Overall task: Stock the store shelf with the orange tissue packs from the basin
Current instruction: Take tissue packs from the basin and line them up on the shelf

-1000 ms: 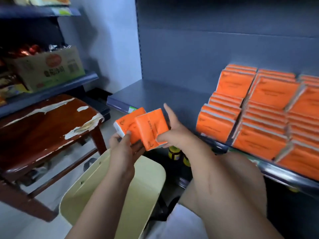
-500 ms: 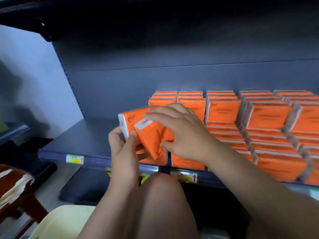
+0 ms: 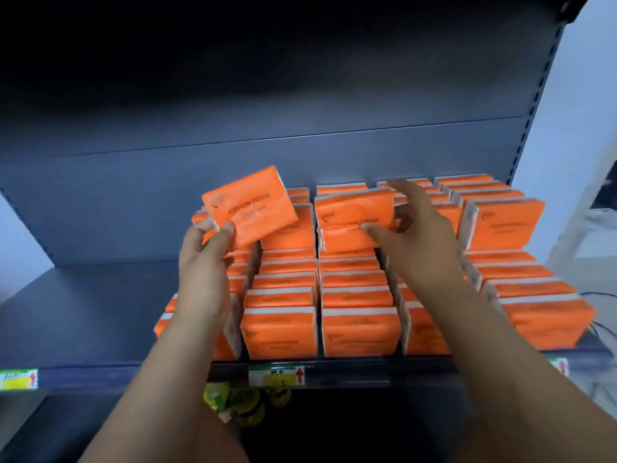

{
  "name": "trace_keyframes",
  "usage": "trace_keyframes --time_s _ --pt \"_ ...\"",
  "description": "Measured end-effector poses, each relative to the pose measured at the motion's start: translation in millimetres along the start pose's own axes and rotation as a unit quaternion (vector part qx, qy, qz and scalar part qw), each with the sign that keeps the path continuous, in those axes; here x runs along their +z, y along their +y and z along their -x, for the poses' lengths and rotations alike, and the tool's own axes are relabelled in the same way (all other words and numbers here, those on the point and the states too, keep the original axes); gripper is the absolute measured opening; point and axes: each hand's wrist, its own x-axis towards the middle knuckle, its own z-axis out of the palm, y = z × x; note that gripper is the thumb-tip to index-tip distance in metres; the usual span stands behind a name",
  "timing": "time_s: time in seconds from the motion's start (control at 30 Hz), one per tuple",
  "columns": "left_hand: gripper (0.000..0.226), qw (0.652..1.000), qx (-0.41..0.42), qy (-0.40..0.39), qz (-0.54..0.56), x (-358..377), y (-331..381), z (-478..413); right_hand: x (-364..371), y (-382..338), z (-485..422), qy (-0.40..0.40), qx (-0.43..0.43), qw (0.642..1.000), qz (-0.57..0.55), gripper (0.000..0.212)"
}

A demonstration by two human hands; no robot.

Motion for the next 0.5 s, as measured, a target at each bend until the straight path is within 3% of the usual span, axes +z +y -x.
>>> trace_keyframes --time_s 0.23,0.5 --pt "0.009 0.995 -0.072 -0.018 -0.063 -16 -35 -10 11 27 -19 -0.062 0.002 0.993 0.105 0.064" --pt "0.020 0.991 -0.036 -0.043 -0.120 -12 -28 -29 36 25 -20 -0.084 0.004 0.992 0.092 0.054"
